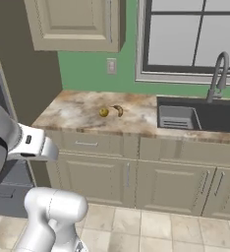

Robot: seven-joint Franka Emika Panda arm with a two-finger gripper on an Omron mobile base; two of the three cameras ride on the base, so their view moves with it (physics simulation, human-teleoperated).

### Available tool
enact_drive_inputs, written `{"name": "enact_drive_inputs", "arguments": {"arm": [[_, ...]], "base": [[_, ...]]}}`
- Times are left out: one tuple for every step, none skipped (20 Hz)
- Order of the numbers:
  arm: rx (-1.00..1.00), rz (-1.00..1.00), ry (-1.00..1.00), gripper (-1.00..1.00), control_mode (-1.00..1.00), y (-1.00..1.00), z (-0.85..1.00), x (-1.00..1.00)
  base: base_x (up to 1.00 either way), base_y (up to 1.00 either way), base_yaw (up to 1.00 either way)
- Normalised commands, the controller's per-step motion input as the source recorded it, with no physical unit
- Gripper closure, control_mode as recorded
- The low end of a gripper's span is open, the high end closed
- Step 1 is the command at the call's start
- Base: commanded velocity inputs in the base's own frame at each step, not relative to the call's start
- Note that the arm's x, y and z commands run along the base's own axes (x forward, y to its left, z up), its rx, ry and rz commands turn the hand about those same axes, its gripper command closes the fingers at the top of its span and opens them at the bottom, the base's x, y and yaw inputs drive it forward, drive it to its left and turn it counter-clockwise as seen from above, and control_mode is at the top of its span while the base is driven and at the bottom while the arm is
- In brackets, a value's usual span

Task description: Open the fridge, remove the banana, squash, and chicken drumstick, and place them on any counter.

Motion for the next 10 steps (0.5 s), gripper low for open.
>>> {"name": "enact_drive_inputs", "arguments": {"arm": [[0.0,0.0,0.0,-1.0,1.0,0.0,0.0,0.0],[0.0,0.0,0.0,-1.0,1.0,0.0,0.0,0.0],[0.0,0.0,0.0,-1.0,1.0,0.0,0.0,0.0],[0.0,0.0,0.0,-1.0,1.0,0.0,0.0,0.0],[0.0,0.0,0.0,-1.0,1.0,0.0,0.0,0.0],[0.0,0.0,0.0,-1.0,1.0,0.0,0.0,0.0],[0.0,0.0,0.0,-1.0,1.0,0.0,0.0,0.0],[0.0,0.0,0.0,-1.0,1.0,0.0,0.0,0.0],[0.0,0.0,0.0,-1.0,1.0,0.0,0.0,0.0],[0.0,0.0,0.0,-1.0,1.0,0.0,0.0,0.0]], "base": [[0.0,0.0,0.0],[0.0,0.0,0.0],[0.0,0.0,0.0],[0.0,0.0,0.0],[0.0,0.0,0.0],[-0.02,0.0,0.0],[-0.33,0.04,0.03],[-0.71,0.23,0.11],[-0.89,0.28,0.13],[-0.99,0.46,0.15]]}}
